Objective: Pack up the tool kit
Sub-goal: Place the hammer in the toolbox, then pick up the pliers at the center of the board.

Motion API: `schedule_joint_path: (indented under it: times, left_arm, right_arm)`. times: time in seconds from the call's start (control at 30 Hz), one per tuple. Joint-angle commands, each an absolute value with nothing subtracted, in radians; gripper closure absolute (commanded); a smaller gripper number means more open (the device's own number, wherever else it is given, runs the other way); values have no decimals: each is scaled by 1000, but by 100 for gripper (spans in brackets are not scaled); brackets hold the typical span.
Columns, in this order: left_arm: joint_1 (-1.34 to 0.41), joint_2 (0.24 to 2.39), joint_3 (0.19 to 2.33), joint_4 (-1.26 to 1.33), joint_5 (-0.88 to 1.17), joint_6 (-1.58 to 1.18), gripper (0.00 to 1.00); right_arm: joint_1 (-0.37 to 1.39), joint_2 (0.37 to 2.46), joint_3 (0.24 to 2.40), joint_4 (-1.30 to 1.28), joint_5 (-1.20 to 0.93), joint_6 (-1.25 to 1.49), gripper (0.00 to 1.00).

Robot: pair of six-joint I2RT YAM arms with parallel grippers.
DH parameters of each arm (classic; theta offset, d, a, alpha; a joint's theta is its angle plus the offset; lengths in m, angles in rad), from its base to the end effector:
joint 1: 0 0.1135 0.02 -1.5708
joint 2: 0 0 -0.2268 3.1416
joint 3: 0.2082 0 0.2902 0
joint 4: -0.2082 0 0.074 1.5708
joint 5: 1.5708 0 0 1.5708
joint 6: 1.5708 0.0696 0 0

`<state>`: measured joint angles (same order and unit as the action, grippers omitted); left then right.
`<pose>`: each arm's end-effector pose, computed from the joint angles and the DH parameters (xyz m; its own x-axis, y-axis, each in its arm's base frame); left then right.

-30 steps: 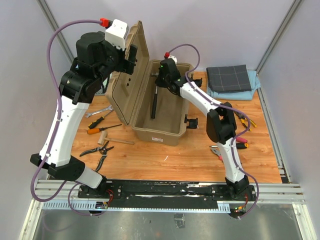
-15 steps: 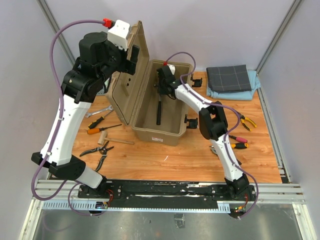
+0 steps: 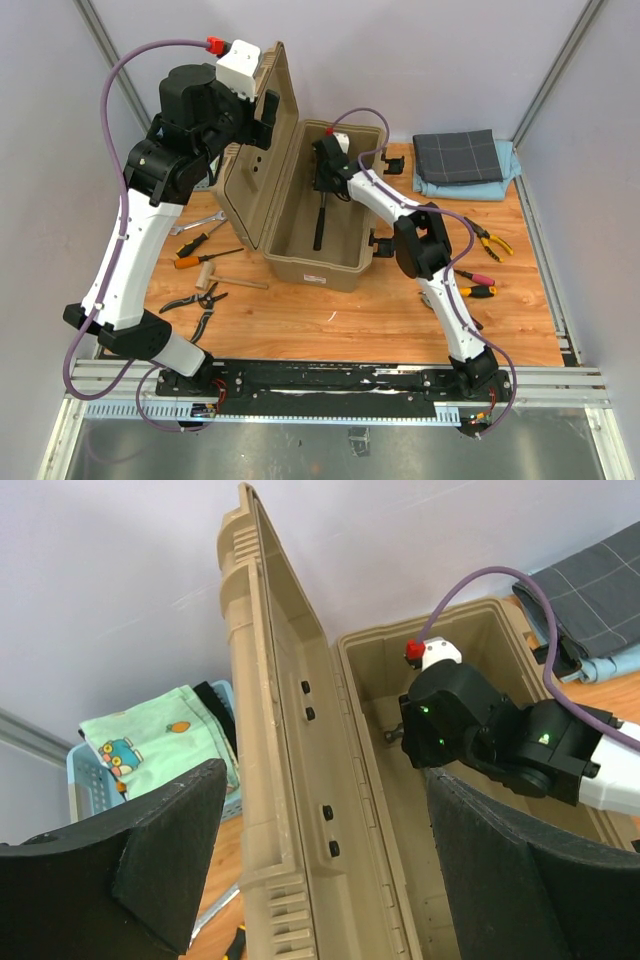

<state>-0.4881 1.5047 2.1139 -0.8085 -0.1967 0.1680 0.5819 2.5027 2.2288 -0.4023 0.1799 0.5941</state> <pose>0.3093 -0.1488 0.5233 -0.1238 0.2514 -0.9599 0.3159 0.9270 0.2021 0.5104 0.3209 0.1405 -0.6707 0.2180 -0.7090 -0.0588 0.9372 0.3438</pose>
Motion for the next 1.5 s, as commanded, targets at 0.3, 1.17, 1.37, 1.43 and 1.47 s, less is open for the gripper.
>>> schedule_joint_path:
  times: [0.3, 1.17, 1.37, 1.43, 1.47]
  left_arm:
    - [-499, 1485, 2099, -778, -192, 163, 15]
    - [-553, 1523, 2112, -783, -178, 181, 1]
    - [-558, 1530, 2105, -783, -171, 191, 1]
    - [-557, 1532, 2103, -783, -171, 204, 1]
    - [-557, 1532, 2101, -782, -172, 210, 1]
  right_arm:
    - [584, 2123, 2050, -260, 174, 424, 55]
    - [-107, 1606, 1538, -787, -81, -474, 4]
    - [-223, 1715, 1566, -832, -120, -558, 4]
    - [-241, 1755, 1591, -851, -160, -564, 4]
    - [-242, 1773, 1594, -854, -168, -568, 5]
